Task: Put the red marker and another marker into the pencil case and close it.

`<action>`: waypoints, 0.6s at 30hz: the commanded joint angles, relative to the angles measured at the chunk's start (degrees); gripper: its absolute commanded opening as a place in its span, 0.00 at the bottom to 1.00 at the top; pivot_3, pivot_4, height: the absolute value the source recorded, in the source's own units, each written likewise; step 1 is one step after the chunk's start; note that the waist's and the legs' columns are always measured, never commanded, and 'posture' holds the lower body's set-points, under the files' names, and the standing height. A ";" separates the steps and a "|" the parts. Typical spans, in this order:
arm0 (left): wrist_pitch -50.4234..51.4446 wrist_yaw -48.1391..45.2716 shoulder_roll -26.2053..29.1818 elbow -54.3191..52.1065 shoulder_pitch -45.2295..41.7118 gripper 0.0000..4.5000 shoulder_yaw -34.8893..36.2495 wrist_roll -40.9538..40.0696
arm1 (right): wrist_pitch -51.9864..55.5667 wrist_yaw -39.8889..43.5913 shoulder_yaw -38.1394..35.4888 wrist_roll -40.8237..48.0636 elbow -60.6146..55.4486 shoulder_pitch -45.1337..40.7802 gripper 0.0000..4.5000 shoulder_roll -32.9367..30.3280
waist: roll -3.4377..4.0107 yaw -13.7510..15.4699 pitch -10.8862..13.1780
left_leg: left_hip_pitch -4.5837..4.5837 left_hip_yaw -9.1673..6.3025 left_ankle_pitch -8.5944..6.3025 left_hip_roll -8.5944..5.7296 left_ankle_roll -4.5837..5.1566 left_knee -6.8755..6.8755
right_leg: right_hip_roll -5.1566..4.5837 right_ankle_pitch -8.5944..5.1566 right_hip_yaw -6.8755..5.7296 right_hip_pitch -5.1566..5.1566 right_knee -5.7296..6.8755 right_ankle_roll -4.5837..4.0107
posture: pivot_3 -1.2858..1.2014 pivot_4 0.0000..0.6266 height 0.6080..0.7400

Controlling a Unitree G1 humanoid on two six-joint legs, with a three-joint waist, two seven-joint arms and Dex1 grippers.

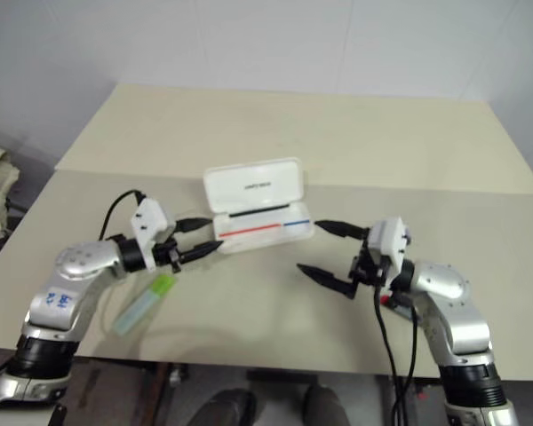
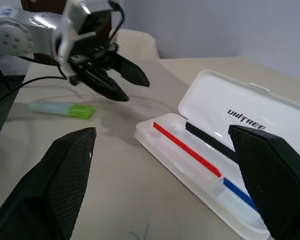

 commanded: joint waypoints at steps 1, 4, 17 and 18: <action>2.55 -0.76 0.01 0.30 -2.36 0.57 -1.28 0.45 | -1.09 0.12 -0.79 0.08 -0.81 -1.22 1.00 -0.52 | 0.00 -0.03 0.00 | 0.00 0.00 0.00 0.00 0.00 0.02 | -0.01 0.00 -0.13 0.00 0.03 0.00 | 0.52 0.24 1.00; 3.26 -2.24 -0.25 0.90 -3.14 0.57 -3.27 1.02 | -1.21 0.35 -0.82 0.01 -0.68 -1.51 1.00 -0.61 | 0.00 -0.01 0.00 | 0.00 0.00 0.00 0.01 0.00 0.05 | -0.04 0.00 -0.40 0.03 0.01 0.00 | 0.52 0.24 1.00; 0.70 -4.42 -0.79 8.63 -6.51 0.57 -7.83 6.85 | -2.01 -2.69 0.22 -0.65 -2.76 -1.76 1.00 1.49 | 0.00 0.09 0.00 | -0.01 -0.12 0.00 0.00 -0.03 0.10 | -0.09 0.00 -0.64 0.06 0.02 0.00 | 0.52 0.24 1.00; 0.40 -4.41 -1.04 9.69 -7.21 0.57 -8.27 7.53 | -2.25 -2.95 0.34 -0.81 -2.75 -1.79 1.00 1.76 | 0.00 0.09 0.00 | -0.01 -0.13 0.00 0.00 -0.03 0.10 | -0.09 0.00 -0.65 0.06 0.03 0.00 | 0.52 0.24 1.00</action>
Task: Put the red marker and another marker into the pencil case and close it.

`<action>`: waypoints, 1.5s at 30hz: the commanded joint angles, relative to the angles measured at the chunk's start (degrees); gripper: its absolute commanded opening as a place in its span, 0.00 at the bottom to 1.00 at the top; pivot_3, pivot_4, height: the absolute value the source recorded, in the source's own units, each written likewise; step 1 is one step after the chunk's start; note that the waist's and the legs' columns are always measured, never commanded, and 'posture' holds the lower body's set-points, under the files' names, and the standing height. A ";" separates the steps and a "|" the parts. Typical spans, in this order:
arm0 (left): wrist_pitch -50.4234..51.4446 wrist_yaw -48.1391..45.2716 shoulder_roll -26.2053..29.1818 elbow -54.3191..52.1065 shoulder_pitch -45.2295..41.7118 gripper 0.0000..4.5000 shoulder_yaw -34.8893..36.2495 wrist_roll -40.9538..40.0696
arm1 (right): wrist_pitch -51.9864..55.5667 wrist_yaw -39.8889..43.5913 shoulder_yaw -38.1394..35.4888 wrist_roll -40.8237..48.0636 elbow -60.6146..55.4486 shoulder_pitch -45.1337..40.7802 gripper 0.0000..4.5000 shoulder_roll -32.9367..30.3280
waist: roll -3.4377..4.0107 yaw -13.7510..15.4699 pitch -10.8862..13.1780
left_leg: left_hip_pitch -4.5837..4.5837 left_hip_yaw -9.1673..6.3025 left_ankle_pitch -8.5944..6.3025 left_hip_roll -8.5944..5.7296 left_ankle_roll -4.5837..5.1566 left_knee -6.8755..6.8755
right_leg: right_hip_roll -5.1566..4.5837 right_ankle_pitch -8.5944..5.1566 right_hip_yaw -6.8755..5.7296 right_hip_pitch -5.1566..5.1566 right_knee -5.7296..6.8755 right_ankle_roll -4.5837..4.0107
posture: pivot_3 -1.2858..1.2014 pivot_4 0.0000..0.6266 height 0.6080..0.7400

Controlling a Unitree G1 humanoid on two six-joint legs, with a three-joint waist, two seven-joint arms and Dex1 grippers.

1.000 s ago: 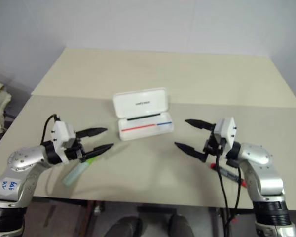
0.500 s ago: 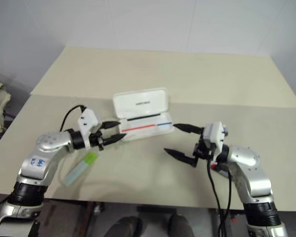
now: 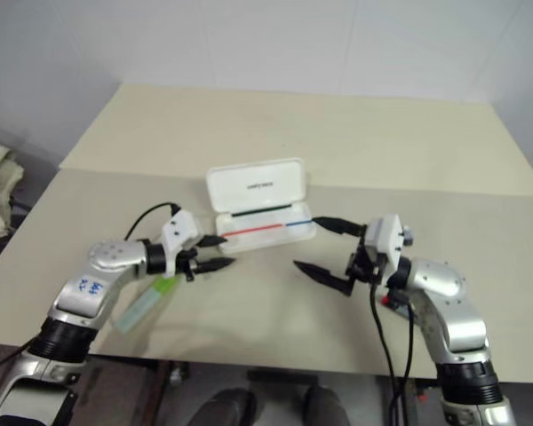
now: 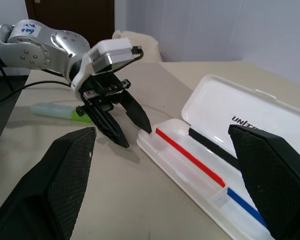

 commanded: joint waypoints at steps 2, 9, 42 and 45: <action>-2.45 -0.54 -0.91 2.86 -2.94 0.57 -1.54 2.46 | -1.91 -1.13 -0.15 -0.25 -2.03 -0.75 1.00 1.01 | 0.00 0.02 0.00 | 0.00 -0.01 0.00 -0.02 0.00 0.01 | 0.00 0.00 -0.01 0.00 0.04 0.00 | 0.52 0.24 1.00; -3.67 -3.41 -2.47 6.37 -5.99 0.57 -5.26 5.41 | -2.53 -1.76 -0.24 -0.64 -2.05 -0.93 1.00 1.41 | 0.00 0.02 0.00 | 0.01 -0.12 0.00 -0.05 0.00 0.05 | 0.00 0.00 -0.06 -0.03 0.27 0.00 | 0.52 0.24 1.00; -5.25 -12.53 -4.75 11.93 -12.45 0.01 -12.01 10.98 | -4.23 2.31 -1.76 -0.37 3.34 -7.36 1.00 -2.32 | -0.06 0.00 -0.04 | 0.04 -0.20 0.03 -0.06 -0.05 0.11 | 0.00 0.00 -0.08 -0.03 0.42 0.00 | 0.52 0.24 1.00; -7.96 -16.23 -4.90 8.96 -11.95 0.01 -13.05 9.69 | -4.06 3.05 -2.35 -0.13 3.85 -7.59 1.00 -3.24 | -0.03 0.10 -0.03 | 0.02 -0.27 0.01 -0.09 -0.02 0.08 | -0.02 0.00 -0.09 -0.05 0.43 0.00 | 0.52 0.24 1.00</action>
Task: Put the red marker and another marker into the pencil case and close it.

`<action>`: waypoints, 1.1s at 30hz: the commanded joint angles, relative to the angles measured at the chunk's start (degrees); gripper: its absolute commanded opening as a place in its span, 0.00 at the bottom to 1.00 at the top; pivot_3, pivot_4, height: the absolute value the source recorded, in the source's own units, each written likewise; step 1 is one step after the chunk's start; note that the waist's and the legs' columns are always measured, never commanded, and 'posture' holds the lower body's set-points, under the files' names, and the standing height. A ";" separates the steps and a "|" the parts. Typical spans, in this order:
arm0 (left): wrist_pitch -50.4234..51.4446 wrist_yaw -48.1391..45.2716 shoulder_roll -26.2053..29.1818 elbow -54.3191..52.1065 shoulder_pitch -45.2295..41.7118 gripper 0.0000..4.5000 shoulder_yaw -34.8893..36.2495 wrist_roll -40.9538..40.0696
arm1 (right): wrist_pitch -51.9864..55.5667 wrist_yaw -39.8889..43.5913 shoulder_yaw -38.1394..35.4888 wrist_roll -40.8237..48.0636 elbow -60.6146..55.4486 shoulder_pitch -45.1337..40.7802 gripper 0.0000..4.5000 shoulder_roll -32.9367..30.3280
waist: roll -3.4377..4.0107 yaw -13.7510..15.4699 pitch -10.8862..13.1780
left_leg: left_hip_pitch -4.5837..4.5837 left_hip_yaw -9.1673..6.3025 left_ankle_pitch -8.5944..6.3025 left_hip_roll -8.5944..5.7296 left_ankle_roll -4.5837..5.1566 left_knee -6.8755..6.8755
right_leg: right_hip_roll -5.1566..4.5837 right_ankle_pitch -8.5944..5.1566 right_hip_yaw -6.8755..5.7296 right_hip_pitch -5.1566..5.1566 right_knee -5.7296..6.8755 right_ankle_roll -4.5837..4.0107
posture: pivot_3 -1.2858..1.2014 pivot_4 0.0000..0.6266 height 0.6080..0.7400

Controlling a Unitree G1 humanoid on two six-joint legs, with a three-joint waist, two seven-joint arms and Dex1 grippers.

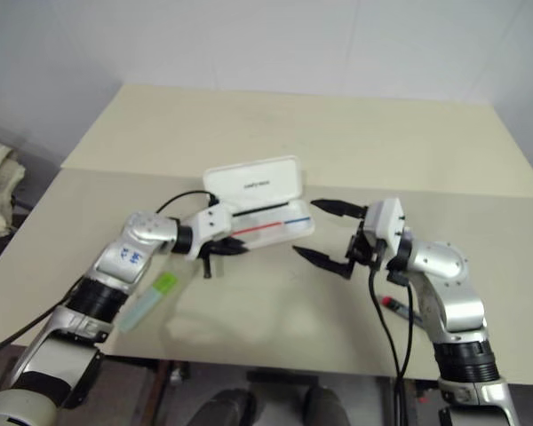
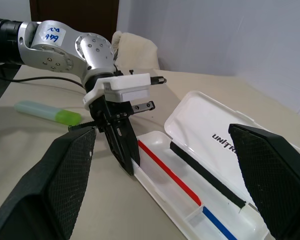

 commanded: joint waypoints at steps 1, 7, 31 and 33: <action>-3.37 -6.63 -1.01 -4.72 1.58 0.01 -3.51 -1.81 | -0.75 1.34 -2.64 1.29 -0.53 -1.21 1.00 -2.04 | 0.03 0.15 0.02 | -0.01 -0.03 -0.01 -0.02 0.02 0.00 | -0.01 0.00 0.00 0.00 0.00 0.00 | 0.52 0.24 1.00; -6.39 -9.89 -1.64 -7.05 2.58 0.01 -4.75 -1.71 | 0.58 4.79 -4.56 2.65 -0.47 0.74 1.00 -6.05 | 0.05 0.28 0.03 | -0.07 -0.15 -0.12 -0.25 0.22 0.02 | -0.06 0.00 -0.02 0.01 0.00 0.00 | 0.52 0.24 1.00; 2.35 -6.22 -5.66 -13.14 6.08 0.06 -5.38 -0.73 | 1.81 5.15 -7.11 3.45 -2.45 7.00 1.00 -9.13 | 0.05 0.34 0.03 | -0.07 -0.09 -0.14 -0.29 0.26 0.20 | -0.10 0.00 0.01 0.07 -0.02 0.00 | 0.52 0.24 1.00; 2.98 -5.56 -5.62 -13.67 6.47 0.18 -5.10 -0.87 | 1.84 4.95 -6.80 3.36 -2.43 6.73 1.00 -8.87 | 0.05 0.25 0.03 | -0.07 -0.08 -0.14 -0.29 0.27 0.20 | -0.10 0.00 0.01 0.07 -0.02 0.00 | 0.52 0.24 1.00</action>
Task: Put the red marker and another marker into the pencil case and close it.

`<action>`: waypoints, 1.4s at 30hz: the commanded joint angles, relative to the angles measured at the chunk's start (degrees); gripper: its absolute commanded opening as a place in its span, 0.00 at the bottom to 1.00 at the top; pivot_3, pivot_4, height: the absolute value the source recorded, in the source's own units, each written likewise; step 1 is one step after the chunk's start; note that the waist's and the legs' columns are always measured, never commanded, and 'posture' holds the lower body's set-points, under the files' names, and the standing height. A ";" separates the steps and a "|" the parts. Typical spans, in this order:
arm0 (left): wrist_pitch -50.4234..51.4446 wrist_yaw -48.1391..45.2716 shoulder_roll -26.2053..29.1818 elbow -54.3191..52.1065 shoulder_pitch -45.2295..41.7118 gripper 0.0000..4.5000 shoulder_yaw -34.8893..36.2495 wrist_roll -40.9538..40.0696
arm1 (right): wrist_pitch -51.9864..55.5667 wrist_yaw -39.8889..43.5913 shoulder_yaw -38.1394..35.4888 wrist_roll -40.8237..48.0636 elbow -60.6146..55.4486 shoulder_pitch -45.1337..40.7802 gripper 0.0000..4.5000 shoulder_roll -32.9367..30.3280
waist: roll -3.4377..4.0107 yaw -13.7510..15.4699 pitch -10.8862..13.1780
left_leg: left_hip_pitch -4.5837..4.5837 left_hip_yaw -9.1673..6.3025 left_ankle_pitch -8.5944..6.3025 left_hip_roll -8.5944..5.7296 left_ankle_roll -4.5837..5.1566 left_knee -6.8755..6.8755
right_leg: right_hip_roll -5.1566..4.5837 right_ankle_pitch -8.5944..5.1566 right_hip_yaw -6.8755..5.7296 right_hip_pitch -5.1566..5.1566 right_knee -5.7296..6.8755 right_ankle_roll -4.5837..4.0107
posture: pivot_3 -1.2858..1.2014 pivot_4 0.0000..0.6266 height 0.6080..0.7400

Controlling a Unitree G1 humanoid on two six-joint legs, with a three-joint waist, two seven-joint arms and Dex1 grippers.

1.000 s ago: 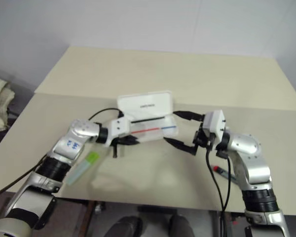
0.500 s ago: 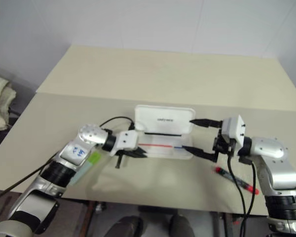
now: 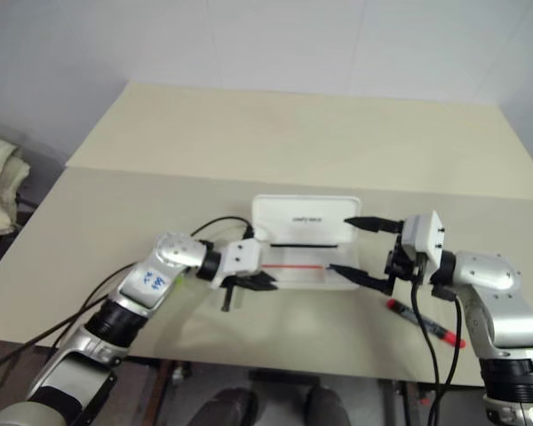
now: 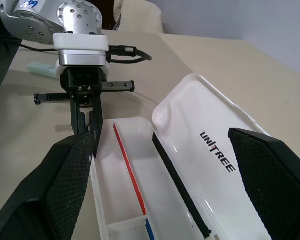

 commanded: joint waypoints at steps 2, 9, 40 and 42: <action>0.61 0.84 -0.54 -2.31 1.26 0.35 -0.23 -0.86 | -0.03 -0.50 -0.15 0.71 -1.95 -0.92 1.00 0.57 | 0.00 -0.19 0.00 | 0.00 0.01 0.00 0.00 0.00 -0.01 | 0.00 0.00 0.00 -0.01 0.00 0.00 | 0.52 0.24 1.00; -2.05 -0.02 -1.07 -2.25 0.84 0.72 0.79 -3.02 | -0.15 -0.46 0.70 0.41 -1.25 -1.85 1.00 1.25 | 0.00 -0.23 0.00 | 0.00 0.07 0.04 0.10 -0.08 0.01 | 0.00 0.00 -0.01 0.00 -0.07 0.00 | 0.52 0.24 1.00; -0.15 -5.13 13.59 -24.94 15.49 0.72 24.57 -31.78 | 2.69 6.71 -15.60 -1.64 8.71 24.10 1.00 -12.36 | 0.10 -0.26 0.05 | 0.21 0.19 0.06 0.43 -0.20 -0.10 | 0.03 -0.01 0.09 0.58 -1.01 -0.02 | 0.52 0.24 1.00; 0.87 -5.17 16.20 -25.39 16.97 0.72 26.70 -32.92 | 1.02 7.58 -15.11 -2.72 11.07 24.53 1.00 -12.24 | 0.15 -0.29 0.08 | 0.25 0.19 0.06 0.46 -0.20 -0.10 | 0.04 -0.02 0.08 0.71 -1.17 -0.03 | 0.52 0.24 1.00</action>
